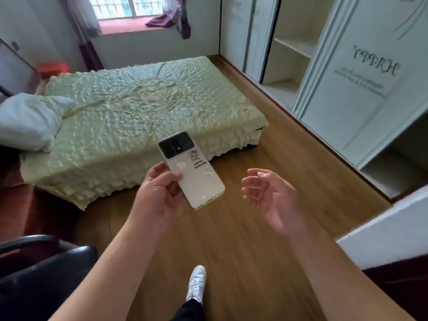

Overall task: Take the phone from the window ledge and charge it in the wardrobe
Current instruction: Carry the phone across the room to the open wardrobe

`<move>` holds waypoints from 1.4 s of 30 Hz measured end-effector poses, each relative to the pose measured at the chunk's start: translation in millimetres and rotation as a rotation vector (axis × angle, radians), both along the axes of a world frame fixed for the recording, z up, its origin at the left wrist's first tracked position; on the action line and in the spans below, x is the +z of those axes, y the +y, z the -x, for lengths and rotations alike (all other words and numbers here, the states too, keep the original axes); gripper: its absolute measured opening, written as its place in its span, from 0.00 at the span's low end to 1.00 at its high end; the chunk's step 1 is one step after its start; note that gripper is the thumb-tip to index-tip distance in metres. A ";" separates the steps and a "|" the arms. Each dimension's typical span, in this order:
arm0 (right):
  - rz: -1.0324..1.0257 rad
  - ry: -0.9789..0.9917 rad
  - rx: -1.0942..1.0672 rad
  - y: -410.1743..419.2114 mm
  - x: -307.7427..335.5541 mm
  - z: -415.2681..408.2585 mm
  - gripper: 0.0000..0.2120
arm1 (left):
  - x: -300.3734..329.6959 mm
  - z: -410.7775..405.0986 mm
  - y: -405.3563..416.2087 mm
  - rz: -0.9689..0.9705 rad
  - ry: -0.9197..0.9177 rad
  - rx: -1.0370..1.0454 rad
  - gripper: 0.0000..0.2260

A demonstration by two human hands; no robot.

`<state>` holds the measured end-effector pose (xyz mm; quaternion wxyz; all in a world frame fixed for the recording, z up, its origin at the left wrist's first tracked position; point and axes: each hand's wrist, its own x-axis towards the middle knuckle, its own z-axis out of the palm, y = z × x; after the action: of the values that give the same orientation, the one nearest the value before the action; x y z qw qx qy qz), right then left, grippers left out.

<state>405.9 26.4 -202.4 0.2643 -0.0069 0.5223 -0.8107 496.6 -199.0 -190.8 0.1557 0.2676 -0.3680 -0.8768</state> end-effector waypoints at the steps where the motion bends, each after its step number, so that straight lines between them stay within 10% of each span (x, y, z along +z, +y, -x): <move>1: -0.014 0.005 -0.022 -6.3 1.6 16.1 0.14 | -2.2 19.3 -8.3 -0.007 0.003 -0.031 0.16; 16: -0.094 0.042 -0.286 -35.7 16.6 192.7 0.13 | 4.8 267.5 -60.9 -0.029 -0.025 -0.414 0.15; 42: -0.020 -0.007 -0.375 167.8 15.2 552.7 0.11 | 22.5 669.6 161.2 0.111 -0.116 -0.516 0.14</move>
<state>-146.8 194.2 -187.2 0.1103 0.0958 0.5215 -0.8406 -173.0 -37.9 -168.3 -0.0800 0.2059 -0.4801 -0.8490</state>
